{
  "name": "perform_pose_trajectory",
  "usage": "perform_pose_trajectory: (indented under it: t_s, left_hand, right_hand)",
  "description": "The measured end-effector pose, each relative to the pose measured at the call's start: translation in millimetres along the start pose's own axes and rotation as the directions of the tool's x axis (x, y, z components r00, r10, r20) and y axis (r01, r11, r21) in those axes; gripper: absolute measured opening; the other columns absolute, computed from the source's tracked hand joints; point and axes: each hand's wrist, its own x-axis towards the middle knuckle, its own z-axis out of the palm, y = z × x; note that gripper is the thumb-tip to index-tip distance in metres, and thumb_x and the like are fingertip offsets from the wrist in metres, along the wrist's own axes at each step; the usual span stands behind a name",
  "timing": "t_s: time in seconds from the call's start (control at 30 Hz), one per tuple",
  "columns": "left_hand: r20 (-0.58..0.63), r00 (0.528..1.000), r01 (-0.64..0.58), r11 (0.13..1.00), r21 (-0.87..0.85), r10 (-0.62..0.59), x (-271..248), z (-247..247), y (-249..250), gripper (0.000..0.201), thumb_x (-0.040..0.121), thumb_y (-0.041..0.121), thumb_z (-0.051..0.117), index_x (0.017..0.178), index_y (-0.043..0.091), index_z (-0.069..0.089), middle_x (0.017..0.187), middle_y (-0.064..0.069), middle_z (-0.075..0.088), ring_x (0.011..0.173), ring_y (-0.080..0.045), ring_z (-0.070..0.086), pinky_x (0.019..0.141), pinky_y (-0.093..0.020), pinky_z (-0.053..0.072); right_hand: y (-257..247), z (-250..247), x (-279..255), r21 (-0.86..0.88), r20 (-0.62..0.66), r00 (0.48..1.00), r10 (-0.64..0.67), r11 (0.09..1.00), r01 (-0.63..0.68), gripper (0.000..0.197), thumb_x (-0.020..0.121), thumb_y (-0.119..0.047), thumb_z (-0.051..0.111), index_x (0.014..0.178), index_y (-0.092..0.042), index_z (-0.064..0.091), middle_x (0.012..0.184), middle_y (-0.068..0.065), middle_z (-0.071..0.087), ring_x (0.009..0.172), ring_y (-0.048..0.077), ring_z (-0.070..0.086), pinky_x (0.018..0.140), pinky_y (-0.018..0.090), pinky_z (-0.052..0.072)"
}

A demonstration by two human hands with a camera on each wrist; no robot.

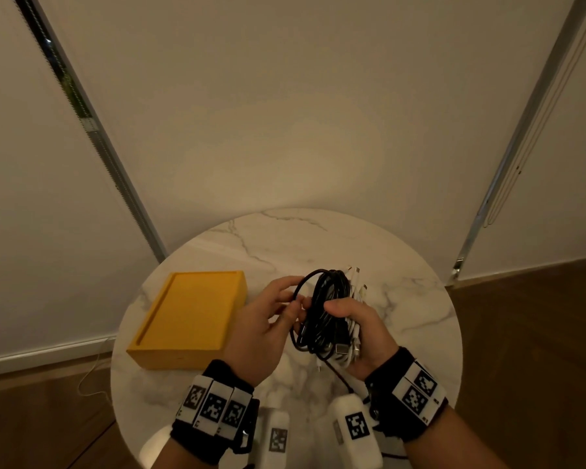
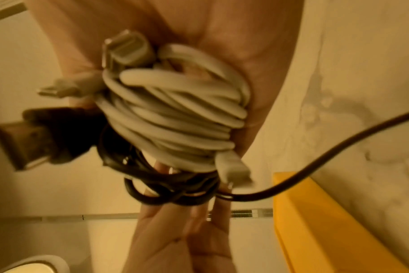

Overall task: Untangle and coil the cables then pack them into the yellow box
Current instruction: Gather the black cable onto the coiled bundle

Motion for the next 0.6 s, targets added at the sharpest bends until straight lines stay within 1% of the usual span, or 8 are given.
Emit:
perform_pose_trajectory:
  t_s: [0.07,0.1,0.17,0.23,0.33,0.4,0.5,0.6]
  left_hand:
    - [-0.05,0.998,-0.04,0.997,0.073,0.044,0,-1,-4,0.04,0.098,0.007,0.056,0.125,0.036,0.064,0.103,0.005,0.072,0.094,-0.023,0.068,0.074,-0.045,0.061]
    - [-0.062,0.996,-0.063,0.991,0.122,0.071,2,-2,-6,0.043,0.097,0.005,0.058,0.125,0.037,0.065,0.102,0.007,0.07,0.094,-0.022,0.067,0.072,-0.043,0.062]
    - [-0.057,0.991,-0.108,0.969,0.223,0.124,6,-3,-9,0.043,0.094,0.003,0.062,0.127,0.03,0.067,0.1,0.007,0.067,0.092,-0.015,0.065,0.069,-0.036,0.062]
    - [-0.053,0.988,-0.126,0.953,0.275,0.146,8,-1,-8,0.041,0.092,0.001,0.065,0.127,0.024,0.067,0.098,0.006,0.064,0.09,-0.011,0.064,0.068,-0.028,0.06]
    - [-0.029,0.987,-0.138,0.931,0.338,0.157,7,0,-6,0.047,0.091,0.001,0.066,0.125,0.033,0.065,0.091,0.012,0.061,0.085,-0.006,0.061,0.067,-0.015,0.051]
    - [-0.007,0.986,-0.155,0.918,0.366,0.169,6,0,-7,0.047,0.092,0.002,0.065,0.127,0.033,0.065,0.088,0.013,0.06,0.082,-0.008,0.059,0.067,-0.021,0.052]
    - [-0.006,0.986,-0.153,0.915,0.374,0.168,7,0,-12,0.043,0.094,0.005,0.064,0.126,0.033,0.067,0.094,0.02,0.054,0.085,-0.01,0.056,0.067,-0.035,0.057]
    - [0.031,0.991,-0.134,0.933,0.334,0.132,8,-4,-17,0.042,0.097,0.012,0.061,0.129,0.039,0.063,0.106,0.021,0.047,0.093,-0.014,0.055,0.071,-0.039,0.06]
  right_hand:
    - [0,1,0,-0.052,-0.022,1.0,-0.009,0.999,0.008,0.059,0.057,-0.018,0.078,0.107,0.013,0.067,0.101,0.029,0.064,0.09,0.041,0.067,0.076,0.046,0.059]
    - [0,1,1,-0.074,-0.034,0.999,-0.014,0.997,0.011,0.065,0.058,-0.018,0.078,0.111,0.016,0.063,0.105,0.03,0.062,0.094,0.042,0.066,0.076,0.047,0.059]
    - [2,4,0,-0.083,-0.046,0.999,-0.017,0.996,0.013,0.072,0.058,-0.017,0.078,0.119,0.018,0.059,0.11,0.031,0.062,0.094,0.041,0.067,0.077,0.047,0.06]
    - [3,4,0,-0.086,-0.042,0.999,-0.034,0.996,0.03,0.074,0.057,-0.016,0.079,0.121,0.015,0.058,0.106,0.03,0.064,0.089,0.04,0.069,0.073,0.047,0.06]
    - [3,6,1,-0.084,-0.043,0.997,-0.065,0.995,0.061,0.078,0.056,-0.012,0.08,0.124,0.014,0.051,0.096,0.028,0.061,0.076,0.04,0.067,0.062,0.045,0.059]
    - [5,5,3,-0.087,-0.057,0.996,-0.075,0.994,0.07,0.077,0.056,-0.012,0.08,0.122,0.015,0.049,0.094,0.028,0.058,0.071,0.039,0.066,0.06,0.045,0.058]
    - [6,5,1,-0.069,-0.028,0.998,-0.058,0.996,0.056,0.072,0.059,-0.012,0.079,0.12,0.016,0.051,0.097,0.03,0.059,0.074,0.041,0.067,0.066,0.05,0.058]
    - [4,4,1,-0.064,-0.02,0.997,-0.073,0.995,0.071,0.065,0.059,-0.012,0.079,0.113,0.016,0.056,0.095,0.029,0.062,0.078,0.041,0.068,0.071,0.052,0.059]
